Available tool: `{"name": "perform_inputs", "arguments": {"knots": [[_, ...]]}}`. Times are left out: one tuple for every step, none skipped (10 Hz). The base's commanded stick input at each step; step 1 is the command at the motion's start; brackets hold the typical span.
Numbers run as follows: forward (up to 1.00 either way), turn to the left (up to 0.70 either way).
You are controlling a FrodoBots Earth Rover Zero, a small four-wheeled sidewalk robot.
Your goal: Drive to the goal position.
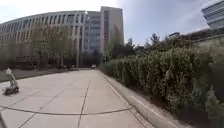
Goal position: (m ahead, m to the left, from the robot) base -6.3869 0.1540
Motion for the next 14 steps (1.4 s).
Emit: {"name": "perform_inputs", "arguments": {"knots": [[0.0, 0.0], [0.0, 0.0], [0.0, 0.0], [0.0, 0.0], [0.0, 0.16], [0.0, 0.69], [0.18, 0.61], [0.7, 0.35], [0.7, 0.35], [0.7, 0.35], [0.7, 0.35], [0.7, 0.35], [0.7, 0.35], [0.7, 0.35]]}}
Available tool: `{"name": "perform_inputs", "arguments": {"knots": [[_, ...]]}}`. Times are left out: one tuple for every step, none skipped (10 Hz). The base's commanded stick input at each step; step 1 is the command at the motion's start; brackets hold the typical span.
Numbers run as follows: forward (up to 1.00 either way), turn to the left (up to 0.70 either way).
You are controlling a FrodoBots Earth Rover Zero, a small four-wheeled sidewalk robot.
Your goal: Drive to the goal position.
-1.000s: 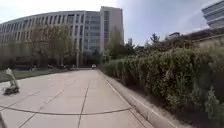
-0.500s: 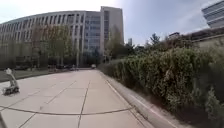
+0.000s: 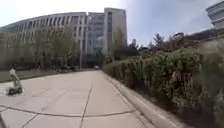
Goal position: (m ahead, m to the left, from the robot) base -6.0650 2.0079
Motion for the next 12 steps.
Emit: {"name": "perform_inputs", "arguments": {"knots": [[0.7, 0.35], [0.7, 0.35], [0.7, 0.35], [0.7, 0.35], [0.7, 0.35], [0.7, 0.35], [0.7, 0.35], [0.7, 0.35], [0.7, 0.35], [0.7, 0.35], [0.7, 0.35], [0.7, 0.35]]}}
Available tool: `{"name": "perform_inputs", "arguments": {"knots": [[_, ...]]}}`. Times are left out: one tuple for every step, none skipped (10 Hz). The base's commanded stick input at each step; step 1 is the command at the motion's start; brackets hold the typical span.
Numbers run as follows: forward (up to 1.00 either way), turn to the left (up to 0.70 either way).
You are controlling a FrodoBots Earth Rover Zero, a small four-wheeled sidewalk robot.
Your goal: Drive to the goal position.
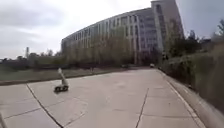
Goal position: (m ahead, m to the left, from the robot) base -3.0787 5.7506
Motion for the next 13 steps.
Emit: {"name": "perform_inputs", "arguments": {"knots": [[0.7, 0.35], [0.7, 0.35], [0.7, 0.35], [0.7, 0.35], [0.7, 0.35], [0.33, 0.53], [0.0, 0.7], [0.0, 0.7], [0.0, 0.7], [0.0, 0.7], [0.0, 0.7], [0.0, 0.7], [0.0, 0.7]]}}
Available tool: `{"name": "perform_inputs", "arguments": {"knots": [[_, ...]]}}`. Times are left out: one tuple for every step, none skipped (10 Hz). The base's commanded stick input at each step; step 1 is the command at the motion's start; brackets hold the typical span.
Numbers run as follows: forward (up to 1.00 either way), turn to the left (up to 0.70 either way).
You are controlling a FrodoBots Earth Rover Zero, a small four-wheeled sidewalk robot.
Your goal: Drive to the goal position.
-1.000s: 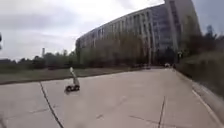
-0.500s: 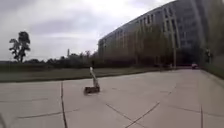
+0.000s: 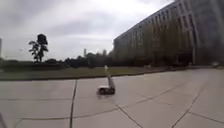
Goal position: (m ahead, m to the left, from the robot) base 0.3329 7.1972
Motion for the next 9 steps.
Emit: {"name": "perform_inputs", "arguments": {"knots": [[0.0, 0.7], [0.0, 0.7], [0.0, 0.7], [0.0, 0.7], [0.0, 0.7], [0.0, 0.7], [0.0, 0.7], [0.0, 0.7], [0.0, 0.7]]}}
